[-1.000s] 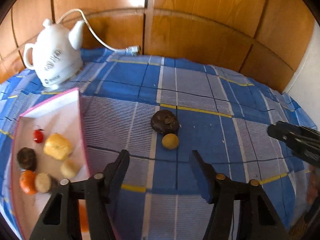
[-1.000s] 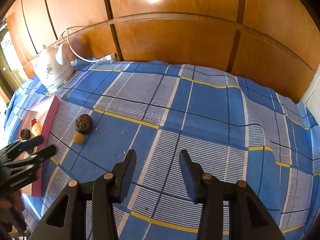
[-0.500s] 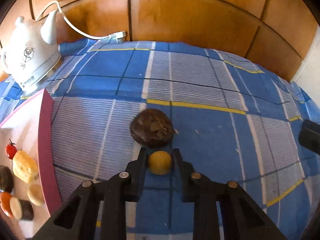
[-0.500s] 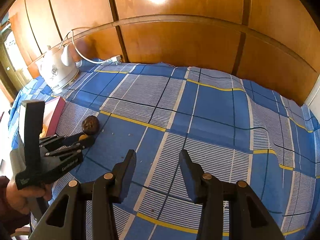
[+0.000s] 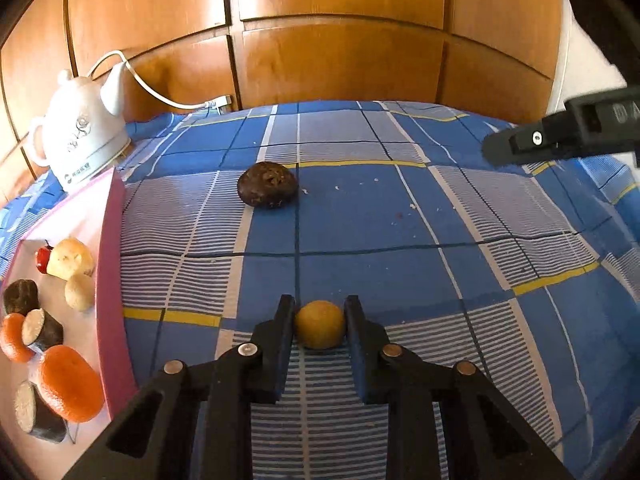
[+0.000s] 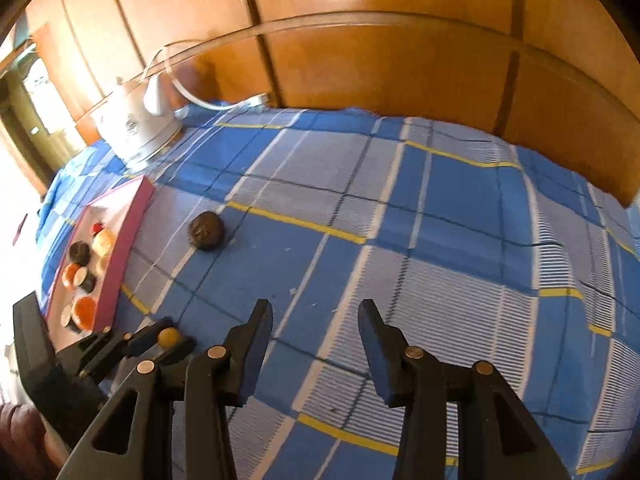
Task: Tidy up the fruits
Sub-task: 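Grasp the dark brown lump with the right tool while the left tool holds the yellow ball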
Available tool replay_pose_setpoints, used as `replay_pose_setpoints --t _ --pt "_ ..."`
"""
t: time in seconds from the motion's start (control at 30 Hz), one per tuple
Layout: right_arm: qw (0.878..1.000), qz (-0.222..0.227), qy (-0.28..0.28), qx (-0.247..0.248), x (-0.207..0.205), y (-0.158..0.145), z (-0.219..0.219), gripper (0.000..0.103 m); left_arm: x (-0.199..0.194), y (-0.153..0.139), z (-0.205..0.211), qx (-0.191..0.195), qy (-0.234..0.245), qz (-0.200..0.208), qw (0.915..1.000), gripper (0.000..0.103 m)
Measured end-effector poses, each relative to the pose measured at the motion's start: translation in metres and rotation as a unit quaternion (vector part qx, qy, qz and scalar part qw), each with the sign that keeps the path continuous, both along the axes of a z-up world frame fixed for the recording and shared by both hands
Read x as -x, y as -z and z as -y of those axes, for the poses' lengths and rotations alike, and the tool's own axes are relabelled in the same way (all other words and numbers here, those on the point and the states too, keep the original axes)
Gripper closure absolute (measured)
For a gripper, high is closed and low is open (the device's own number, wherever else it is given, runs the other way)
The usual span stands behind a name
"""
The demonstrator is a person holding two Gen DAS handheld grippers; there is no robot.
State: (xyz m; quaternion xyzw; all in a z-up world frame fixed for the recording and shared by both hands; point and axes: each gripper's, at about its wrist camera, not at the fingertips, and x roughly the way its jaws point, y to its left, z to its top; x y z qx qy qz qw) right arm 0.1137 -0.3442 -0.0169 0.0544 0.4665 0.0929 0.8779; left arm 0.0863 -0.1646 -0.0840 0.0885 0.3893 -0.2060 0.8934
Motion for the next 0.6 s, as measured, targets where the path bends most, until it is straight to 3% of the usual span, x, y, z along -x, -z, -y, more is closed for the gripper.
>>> replay_pose_setpoints --t 0.13,0.27,0.6 --pt "0.997 -0.009 -0.070 -0.016 -0.012 -0.001 -0.028 0.056 0.003 0.001 -0.003 0.013 -0.001 0.000 0.9999 0.078" --pt "0.991 -0.013 -0.131 -0.007 -0.040 0.003 -0.063 0.040 0.003 0.001 -0.005 0.024 -0.001 0.000 0.9997 0.078" --pt "0.978 -0.045 -0.191 0.070 -0.116 0.034 -0.128 0.039 0.004 0.002 -0.011 0.049 0.000 -0.004 0.9988 0.078"
